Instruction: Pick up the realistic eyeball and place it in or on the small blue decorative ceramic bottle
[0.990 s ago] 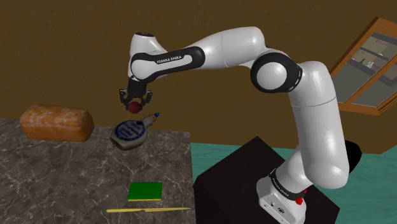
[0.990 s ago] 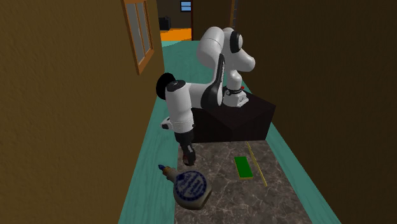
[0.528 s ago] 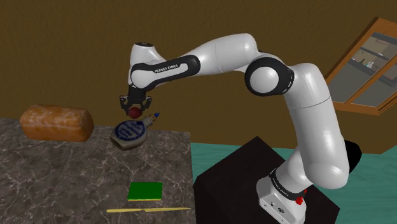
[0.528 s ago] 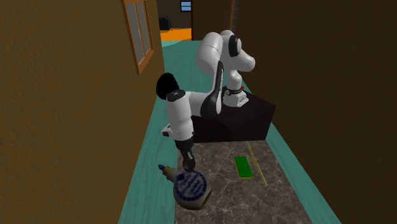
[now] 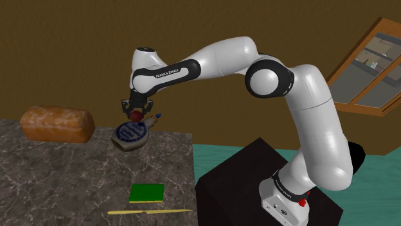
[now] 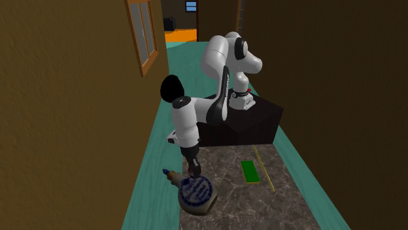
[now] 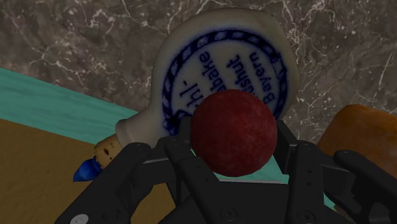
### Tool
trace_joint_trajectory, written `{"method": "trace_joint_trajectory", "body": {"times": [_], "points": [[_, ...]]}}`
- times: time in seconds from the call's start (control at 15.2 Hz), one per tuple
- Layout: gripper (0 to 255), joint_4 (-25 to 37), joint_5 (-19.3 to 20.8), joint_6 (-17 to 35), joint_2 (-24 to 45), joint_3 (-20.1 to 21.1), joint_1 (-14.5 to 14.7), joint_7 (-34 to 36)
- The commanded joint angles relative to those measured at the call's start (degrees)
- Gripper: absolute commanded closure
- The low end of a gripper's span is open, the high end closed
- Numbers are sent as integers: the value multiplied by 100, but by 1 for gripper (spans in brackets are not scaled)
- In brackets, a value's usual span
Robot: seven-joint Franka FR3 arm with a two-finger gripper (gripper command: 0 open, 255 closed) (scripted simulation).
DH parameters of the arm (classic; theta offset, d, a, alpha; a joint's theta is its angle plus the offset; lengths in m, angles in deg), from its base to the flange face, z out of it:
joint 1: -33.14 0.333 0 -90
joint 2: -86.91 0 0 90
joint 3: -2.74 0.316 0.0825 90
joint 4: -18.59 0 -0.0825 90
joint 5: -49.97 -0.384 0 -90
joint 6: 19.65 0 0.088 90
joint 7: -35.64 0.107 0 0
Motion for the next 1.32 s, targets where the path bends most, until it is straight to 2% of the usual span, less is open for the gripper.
{"method": "trace_joint_trajectory", "body": {"times": [0.0,0.07,0.13,0.46,0.73,1.25], "points": [[255,0,0,1,0,0,0,0],[255,0,0,1,0,0,0,0],[0,1,0,1,0,0,0,0],[0,0,0,2,0,0,0,0],[0,-50,-54,-418,-466,45,-96,-28],[0,-50,-55,-418,-466,44,-96,-28]]}}
